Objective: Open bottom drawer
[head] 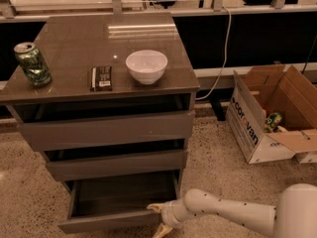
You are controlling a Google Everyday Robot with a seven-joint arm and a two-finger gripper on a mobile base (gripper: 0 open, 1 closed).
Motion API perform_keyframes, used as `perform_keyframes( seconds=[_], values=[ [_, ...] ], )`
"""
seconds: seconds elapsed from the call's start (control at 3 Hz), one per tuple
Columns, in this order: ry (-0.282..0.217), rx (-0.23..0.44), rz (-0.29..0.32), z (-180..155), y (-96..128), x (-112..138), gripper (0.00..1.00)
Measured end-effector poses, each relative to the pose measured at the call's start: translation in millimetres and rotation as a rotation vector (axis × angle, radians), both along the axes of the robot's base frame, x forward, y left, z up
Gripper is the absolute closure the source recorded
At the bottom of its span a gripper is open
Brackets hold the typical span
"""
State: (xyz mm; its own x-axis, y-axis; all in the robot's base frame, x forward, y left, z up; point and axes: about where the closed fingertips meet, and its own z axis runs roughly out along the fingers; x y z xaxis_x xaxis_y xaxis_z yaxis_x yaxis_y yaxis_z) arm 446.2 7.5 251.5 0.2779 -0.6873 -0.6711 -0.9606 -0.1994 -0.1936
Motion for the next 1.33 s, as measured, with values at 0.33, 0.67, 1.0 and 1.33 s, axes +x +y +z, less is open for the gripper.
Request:
perform_keyframes(
  seconds=[0.33, 0.67, 1.0, 1.33],
  values=[
    [0.055, -0.008, -0.003, -31, 2, 10, 0.3],
    [0.08, -0.002, -0.037, -54, 0, 22, 0.14],
    [0.089, -0.002, -0.063, -69, -2, 33, 0.0],
    [0.107, -0.038, -0.061, -78, -2, 37, 0.16]
  ],
)
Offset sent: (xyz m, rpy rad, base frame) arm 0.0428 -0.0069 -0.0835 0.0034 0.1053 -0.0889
